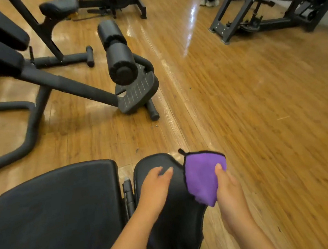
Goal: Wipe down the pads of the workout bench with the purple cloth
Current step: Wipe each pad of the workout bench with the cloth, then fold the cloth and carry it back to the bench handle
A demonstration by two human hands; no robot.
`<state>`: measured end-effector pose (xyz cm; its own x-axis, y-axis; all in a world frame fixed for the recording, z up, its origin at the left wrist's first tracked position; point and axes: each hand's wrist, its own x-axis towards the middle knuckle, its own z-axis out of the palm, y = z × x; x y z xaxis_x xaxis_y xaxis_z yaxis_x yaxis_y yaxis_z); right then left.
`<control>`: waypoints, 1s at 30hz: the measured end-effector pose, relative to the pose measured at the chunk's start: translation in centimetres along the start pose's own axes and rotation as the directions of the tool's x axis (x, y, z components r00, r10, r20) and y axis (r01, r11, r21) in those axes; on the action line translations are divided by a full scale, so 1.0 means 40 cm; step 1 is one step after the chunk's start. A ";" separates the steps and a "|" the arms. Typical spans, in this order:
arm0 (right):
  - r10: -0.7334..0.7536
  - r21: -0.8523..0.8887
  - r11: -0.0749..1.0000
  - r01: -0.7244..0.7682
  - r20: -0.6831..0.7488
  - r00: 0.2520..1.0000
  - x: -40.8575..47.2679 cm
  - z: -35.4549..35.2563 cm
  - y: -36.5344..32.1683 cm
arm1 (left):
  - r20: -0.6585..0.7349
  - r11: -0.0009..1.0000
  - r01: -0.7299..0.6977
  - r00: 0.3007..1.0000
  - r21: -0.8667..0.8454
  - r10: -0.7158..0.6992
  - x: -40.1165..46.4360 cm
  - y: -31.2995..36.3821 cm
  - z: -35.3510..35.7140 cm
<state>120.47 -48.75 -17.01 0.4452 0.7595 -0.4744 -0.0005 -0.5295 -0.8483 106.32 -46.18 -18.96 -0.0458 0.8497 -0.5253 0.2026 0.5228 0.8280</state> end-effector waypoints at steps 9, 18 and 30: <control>-0.333 0.354 0.904 0.240 0.232 0.914 -0.434 -0.129 -0.567 | -0.077 0.893 -0.257 0.966 -0.368 0.246 -0.476 0.532 -0.164; -0.336 0.666 0.694 -0.271 0.634 0.697 -0.792 -0.253 -0.901 | -0.247 0.847 -0.480 0.870 -0.227 0.427 -0.864 0.825 -0.362; -0.331 0.396 0.811 -0.430 0.917 0.222 -1.076 -0.026 -0.909 | -0.495 0.854 -0.493 0.708 0.164 0.504 -1.137 0.794 -0.677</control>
<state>102.26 -62.58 34.50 -0.7224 0.6903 -0.0408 -0.5469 -0.6064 -0.5771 88.33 -66.38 36.53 -0.4143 0.8990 0.1420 0.3558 0.0163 0.9344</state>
